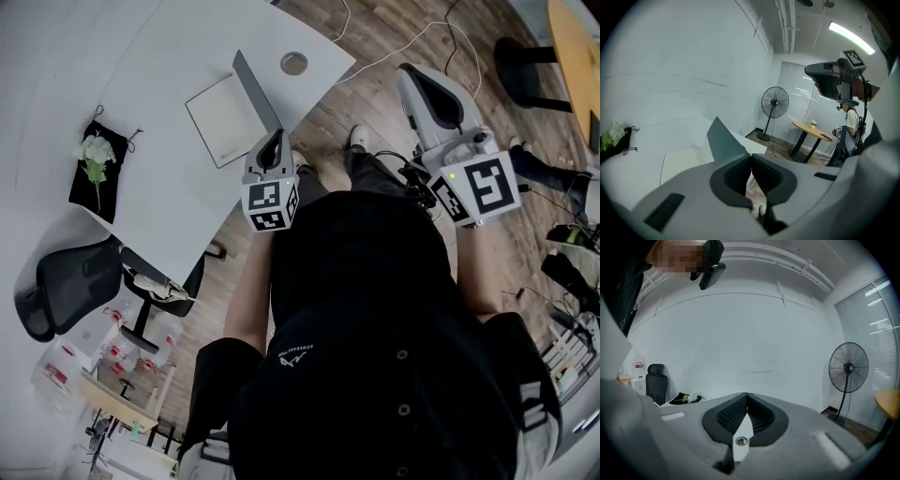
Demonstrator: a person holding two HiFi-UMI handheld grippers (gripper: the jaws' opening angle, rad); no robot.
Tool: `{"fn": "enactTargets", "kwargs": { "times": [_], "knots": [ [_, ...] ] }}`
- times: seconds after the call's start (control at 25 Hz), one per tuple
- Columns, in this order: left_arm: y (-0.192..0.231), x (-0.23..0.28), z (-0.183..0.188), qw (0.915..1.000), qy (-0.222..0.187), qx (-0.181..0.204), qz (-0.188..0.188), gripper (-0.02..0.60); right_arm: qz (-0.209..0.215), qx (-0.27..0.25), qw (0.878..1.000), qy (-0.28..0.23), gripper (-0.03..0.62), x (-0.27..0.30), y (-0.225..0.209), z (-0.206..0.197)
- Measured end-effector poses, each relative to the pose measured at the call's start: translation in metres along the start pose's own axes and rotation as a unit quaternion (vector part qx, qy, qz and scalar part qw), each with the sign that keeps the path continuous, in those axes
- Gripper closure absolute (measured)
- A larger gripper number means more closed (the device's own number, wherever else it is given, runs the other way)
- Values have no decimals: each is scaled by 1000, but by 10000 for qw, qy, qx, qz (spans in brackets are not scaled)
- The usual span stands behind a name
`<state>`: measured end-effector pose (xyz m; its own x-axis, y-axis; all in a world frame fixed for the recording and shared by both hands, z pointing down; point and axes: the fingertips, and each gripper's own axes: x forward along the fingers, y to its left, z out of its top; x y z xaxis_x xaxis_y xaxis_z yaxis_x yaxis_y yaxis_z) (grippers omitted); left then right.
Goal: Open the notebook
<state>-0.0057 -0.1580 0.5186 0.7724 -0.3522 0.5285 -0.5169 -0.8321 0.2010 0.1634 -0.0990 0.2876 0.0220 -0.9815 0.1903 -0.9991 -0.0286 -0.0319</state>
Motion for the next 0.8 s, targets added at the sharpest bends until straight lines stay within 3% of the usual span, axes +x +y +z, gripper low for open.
{"fn": "enactTargets", "kwargs": {
  "times": [0.8],
  "knots": [
    [-22, 33, -11, 9990, 340, 71, -264, 569, -305, 97, 9995, 72, 589, -18, -29, -8]
  ]
}}
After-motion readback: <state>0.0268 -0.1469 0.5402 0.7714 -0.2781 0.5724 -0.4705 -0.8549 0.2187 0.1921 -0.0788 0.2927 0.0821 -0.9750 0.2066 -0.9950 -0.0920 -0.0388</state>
